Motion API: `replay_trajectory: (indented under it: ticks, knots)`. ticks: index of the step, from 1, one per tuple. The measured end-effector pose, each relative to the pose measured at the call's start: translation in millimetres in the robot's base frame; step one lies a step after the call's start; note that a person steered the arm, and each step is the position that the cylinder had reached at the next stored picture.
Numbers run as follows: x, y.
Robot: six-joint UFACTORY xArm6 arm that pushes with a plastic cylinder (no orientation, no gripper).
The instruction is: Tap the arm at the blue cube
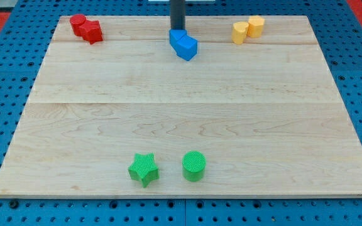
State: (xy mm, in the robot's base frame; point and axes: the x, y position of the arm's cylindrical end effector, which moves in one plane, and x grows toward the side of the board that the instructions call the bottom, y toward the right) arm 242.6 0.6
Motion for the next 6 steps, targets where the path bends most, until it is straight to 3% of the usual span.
replay_trajectory:
  ticks: [2, 3, 4, 5, 6]
  knots:
    - [35, 11]
    - [37, 88]
    - [46, 68]
    - [34, 3]
    - [59, 14]
